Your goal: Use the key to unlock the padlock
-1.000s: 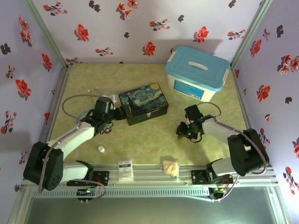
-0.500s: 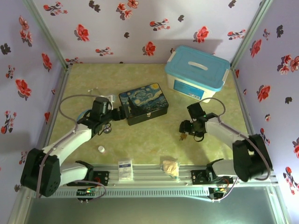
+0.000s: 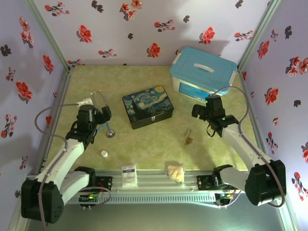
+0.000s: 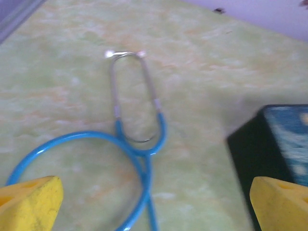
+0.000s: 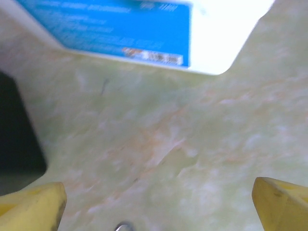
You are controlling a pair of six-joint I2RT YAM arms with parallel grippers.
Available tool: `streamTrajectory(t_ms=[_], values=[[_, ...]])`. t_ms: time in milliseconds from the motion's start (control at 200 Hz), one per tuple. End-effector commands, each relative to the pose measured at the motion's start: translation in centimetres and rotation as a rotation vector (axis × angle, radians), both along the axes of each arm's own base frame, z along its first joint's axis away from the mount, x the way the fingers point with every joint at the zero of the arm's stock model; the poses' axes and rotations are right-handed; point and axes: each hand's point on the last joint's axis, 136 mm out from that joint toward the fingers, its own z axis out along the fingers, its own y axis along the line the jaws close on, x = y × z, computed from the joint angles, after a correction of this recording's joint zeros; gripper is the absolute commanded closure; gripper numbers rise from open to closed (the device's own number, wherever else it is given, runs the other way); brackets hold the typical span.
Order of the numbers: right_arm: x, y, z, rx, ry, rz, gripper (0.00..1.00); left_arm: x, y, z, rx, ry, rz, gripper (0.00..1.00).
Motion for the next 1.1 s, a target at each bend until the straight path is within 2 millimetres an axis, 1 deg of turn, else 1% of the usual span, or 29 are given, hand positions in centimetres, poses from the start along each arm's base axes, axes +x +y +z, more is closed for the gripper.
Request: streamTrajectory(t_ms=[0, 45, 140, 220, 265, 335, 360, 410, 440, 525, 585, 630, 665, 675, 720, 790, 860, 885, 905, 930, 955, 1000, 1015, 1095], values=[[1.1, -4.2, 0.1, -0.112, -0.105, -0.104, 0.01, 0.6, 4.2, 0.4, 0.204, -0.067, 0.167, 0.00], [1.3, -5.5, -0.4, -0.115, -0.134, -0.141, 0.01, 0.8, 4.8, 0.4, 0.258, -0.055, 0.179, 0.00], [1.5, -7.5, -1.4, -0.133, -0.178, -0.185, 0.01, 1.6, 5.1, 0.6, 0.345, -0.065, 0.164, 0.00], [1.8, -8.0, -2.2, -0.193, -0.209, -0.154, 0.01, 2.1, 5.4, 0.0, 0.421, -0.110, 0.154, 0.00], [1.8, -8.8, -2.5, -0.246, -0.232, -0.168, 0.01, 2.3, 5.7, -0.7, 0.450, -0.136, 0.146, 0.00], [2.0, -9.1, -3.0, -0.278, -0.279, -0.159, 0.01, 2.8, 6.3, -2.1, 0.451, -0.148, 0.152, 0.00], [2.0, -9.3, -3.2, -0.283, -0.295, -0.163, 0.01, 3.2, 6.4, -2.2, 0.459, -0.146, 0.151, 0.00], [2.1, -9.8, -2.8, -0.276, -0.339, -0.190, 0.01, 3.9, 6.2, -2.8, 0.443, -0.112, 0.124, 0.00], [2.1, -10.0, -2.8, -0.265, -0.346, -0.199, 0.01, 4.3, 6.2, -2.6, 0.438, -0.125, 0.128, 0.00], [2.7, -10.0, -2.2, -0.225, -0.431, -0.211, 0.01, 5.0, 6.4, -2.3, 0.405, -0.179, 0.137, 0.00], [3.4, -10.0, -2.2, -0.223, -0.447, -0.214, 0.01, 5.7, 6.9, -2.4, 0.365, -0.186, 0.142, 0.00], [3.8, -10.0, -2.1, -0.218, -0.458, -0.218, 0.01, 6.0, 7.2, -3.2, 0.295, -0.208, 0.137, 0.00], [4.3, -9.3, -2.4, -0.188, -0.470, -0.186, 0.01, 6.2, 7.8, -3.8, 0.276, -0.220, 0.151, 0.00], [4.5, -9.3, -2.1, -0.182, -0.489, -0.185, 0.01, 6.3, 7.8, -3.8, 0.275, -0.227, 0.147, 0.00], [4.9, -8.7, -2.8, -0.176, -0.491, -0.151, 0.01, 6.3, 7.4, -4.1, 0.257, -0.202, 0.120, 0.00], [5.4, -8.3, -3.8, -0.172, -0.476, -0.125, 0.01, 6.5, 7.1, -4.2, 0.262, -0.219, 0.099, 0.00], [5.9, -7.7, -4.5, -0.164, -0.458, -0.086, 0.01, 6.9, 6.5, -5.4, 0.258, -0.206, 0.059, 0.00], [6.1, -7.7, -4.9, -0.165, -0.442, -0.082, 0.01, 7.2, 6.6, -5.2, 0.273, -0.227, 0.064, 0.00], [6.3, -7.7, -5.3, -0.168, -0.430, -0.083, 0.01, 7.1, 6.5, -5.3, 0.262, -0.207, 0.062, 0.00], [6.7, -7.9, -5.3, -0.172, -0.436, -0.094, 0.01, 7.0, 6.5, -5.5, 0.255, -0.181, 0.061, 0.00], [7.0, -8.0, -5.4, -0.172, -0.425, -0.100, 0.01, 7.1, 6.5, -5.5, 0.266, -0.192, 0.060, 0.00], [6.8, -7.9, -5.6, -0.172, -0.391, -0.094, 0.01, 7.2, 6.5, -5.3, 0.268, -0.204, 0.063, 0.00], [6.8, -7.9, -5.7, -0.171, -0.383, -0.094, 0.01, 7.1, 6.5, -5.5, 0.265, -0.191, 0.062, 0.00], [7.0, -7.9, -5.5, -0.177, -0.414, -0.093, 0.01, 7.2, 6.5, -5.4, 0.270, -0.196, 0.061, 0.00]])
